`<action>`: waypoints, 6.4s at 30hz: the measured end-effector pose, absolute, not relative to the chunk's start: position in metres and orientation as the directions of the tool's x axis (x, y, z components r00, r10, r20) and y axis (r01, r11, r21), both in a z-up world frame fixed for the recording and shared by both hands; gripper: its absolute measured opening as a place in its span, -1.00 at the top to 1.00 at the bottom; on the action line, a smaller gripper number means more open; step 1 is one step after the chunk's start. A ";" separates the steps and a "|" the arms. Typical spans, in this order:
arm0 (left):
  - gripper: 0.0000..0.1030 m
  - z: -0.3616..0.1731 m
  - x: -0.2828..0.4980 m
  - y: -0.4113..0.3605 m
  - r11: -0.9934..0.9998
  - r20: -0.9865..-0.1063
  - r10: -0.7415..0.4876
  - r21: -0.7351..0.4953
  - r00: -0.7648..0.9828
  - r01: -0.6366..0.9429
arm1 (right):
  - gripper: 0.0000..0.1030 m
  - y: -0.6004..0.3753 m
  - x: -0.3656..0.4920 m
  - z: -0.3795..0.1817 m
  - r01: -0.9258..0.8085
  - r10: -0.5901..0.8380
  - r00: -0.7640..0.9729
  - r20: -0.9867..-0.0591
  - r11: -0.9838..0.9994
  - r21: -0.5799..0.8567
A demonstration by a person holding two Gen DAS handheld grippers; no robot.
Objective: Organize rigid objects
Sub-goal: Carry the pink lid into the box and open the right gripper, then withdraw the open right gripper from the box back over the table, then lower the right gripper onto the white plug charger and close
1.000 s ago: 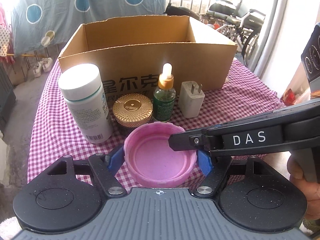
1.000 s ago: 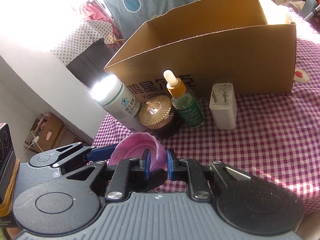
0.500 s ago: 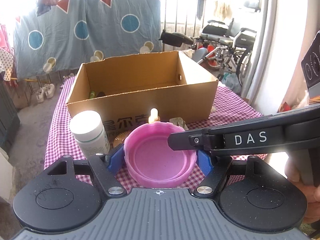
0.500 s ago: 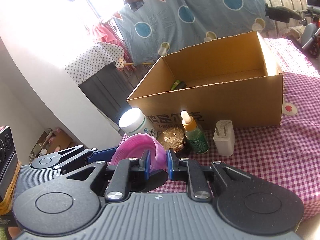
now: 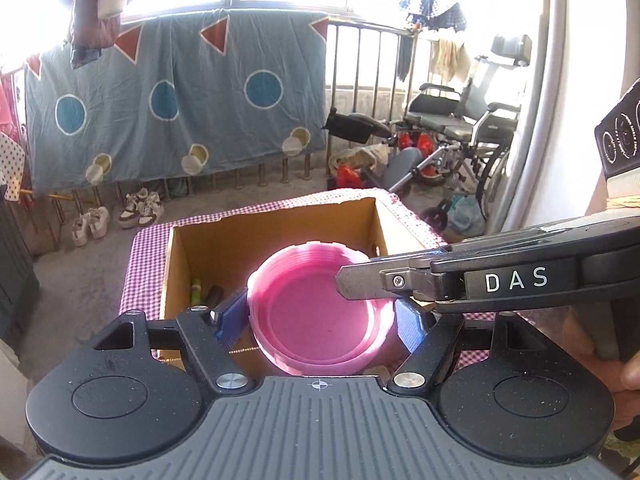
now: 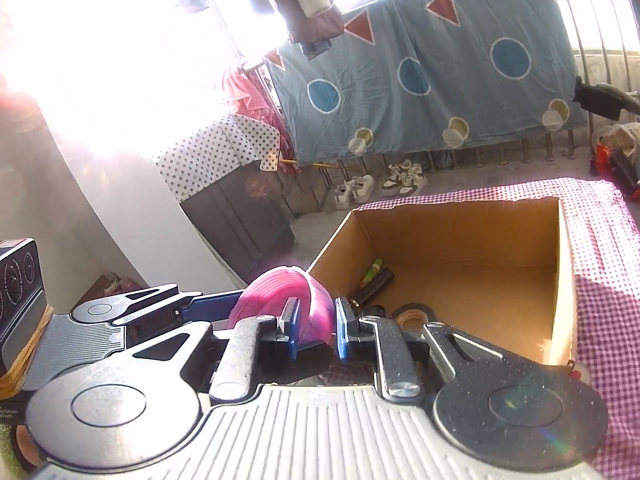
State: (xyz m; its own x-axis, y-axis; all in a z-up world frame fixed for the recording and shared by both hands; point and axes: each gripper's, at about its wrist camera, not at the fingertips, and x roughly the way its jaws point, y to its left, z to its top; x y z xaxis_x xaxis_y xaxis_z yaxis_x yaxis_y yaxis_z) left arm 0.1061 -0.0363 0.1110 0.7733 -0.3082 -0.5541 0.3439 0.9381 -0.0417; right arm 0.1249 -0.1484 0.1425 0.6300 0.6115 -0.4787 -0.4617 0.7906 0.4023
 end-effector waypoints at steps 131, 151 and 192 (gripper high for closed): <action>-0.82 -0.023 0.054 -0.116 0.868 -0.601 -0.328 0.112 0.729 0.483 | -0.11 -0.242 0.091 -0.007 -0.048 0.542 0.619 -0.568 0.749 0.661; -0.65 -0.020 0.052 -0.111 0.880 -0.605 -0.317 0.100 0.730 0.465 | -0.11 -0.238 0.086 -0.003 -0.052 0.545 0.619 -0.565 0.746 0.664; 0.41 -0.039 0.108 -0.106 0.931 -0.631 -0.308 -0.048 0.712 0.361 | 0.35 -0.227 0.161 -0.044 0.019 0.627 0.540 -0.561 0.658 0.753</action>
